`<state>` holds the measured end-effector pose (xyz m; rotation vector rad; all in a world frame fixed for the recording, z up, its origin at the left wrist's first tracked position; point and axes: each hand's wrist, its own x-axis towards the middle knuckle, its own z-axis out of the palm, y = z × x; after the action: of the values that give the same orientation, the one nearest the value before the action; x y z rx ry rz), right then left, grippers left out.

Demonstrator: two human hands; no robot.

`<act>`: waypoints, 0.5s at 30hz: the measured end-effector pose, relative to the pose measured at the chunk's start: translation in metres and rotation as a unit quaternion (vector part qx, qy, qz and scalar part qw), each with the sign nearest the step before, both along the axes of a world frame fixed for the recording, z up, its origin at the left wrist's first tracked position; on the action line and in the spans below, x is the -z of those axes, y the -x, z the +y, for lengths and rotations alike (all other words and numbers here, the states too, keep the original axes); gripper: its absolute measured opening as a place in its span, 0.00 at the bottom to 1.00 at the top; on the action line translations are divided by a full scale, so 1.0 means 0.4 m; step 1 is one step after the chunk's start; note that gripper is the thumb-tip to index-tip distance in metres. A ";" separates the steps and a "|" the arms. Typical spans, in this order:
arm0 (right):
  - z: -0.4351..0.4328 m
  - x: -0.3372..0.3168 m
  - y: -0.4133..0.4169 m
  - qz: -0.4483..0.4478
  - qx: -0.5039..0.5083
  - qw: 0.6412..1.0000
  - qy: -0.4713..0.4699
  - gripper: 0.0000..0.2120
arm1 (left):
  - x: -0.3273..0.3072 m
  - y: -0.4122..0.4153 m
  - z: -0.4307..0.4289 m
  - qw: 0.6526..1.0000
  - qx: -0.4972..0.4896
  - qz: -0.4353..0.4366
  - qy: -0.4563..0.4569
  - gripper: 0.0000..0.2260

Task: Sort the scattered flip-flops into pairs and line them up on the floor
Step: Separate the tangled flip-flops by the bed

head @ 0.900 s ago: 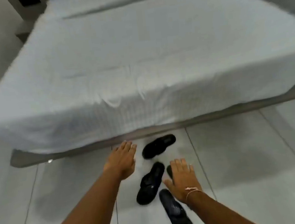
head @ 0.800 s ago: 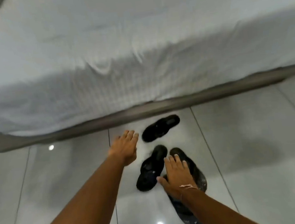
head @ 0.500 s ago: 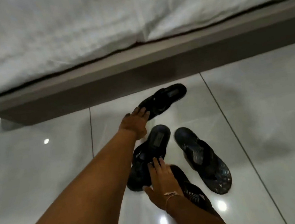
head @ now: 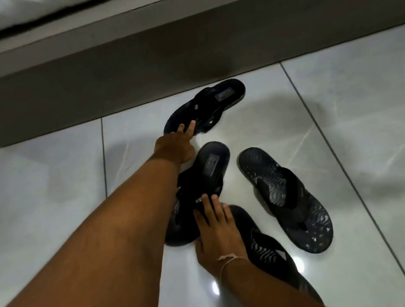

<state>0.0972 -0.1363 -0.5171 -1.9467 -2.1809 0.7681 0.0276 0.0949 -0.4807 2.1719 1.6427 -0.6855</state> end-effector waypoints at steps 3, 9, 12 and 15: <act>0.012 -0.013 0.022 -0.028 -0.009 0.999 0.017 0.34 | -0.019 0.090 -0.051 0.999 -0.028 0.008 0.013 0.31; -0.012 -0.043 0.104 -0.056 -0.065 0.995 0.048 0.36 | -0.041 0.319 -0.263 0.990 -0.122 0.019 0.075 0.32; -0.072 -0.057 0.162 -0.055 -0.103 0.991 0.064 0.33 | -0.053 0.435 -0.422 0.981 -0.174 0.001 0.091 0.34; -0.143 -0.061 0.208 -0.057 -0.134 0.985 0.088 0.33 | -0.065 0.508 -0.589 0.969 -0.223 -0.019 0.105 0.36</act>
<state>0.0139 -0.1935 -0.4928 -1.8353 -2.5629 0.9384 -0.1757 -0.1408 -0.4548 1.5818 1.8554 -0.6402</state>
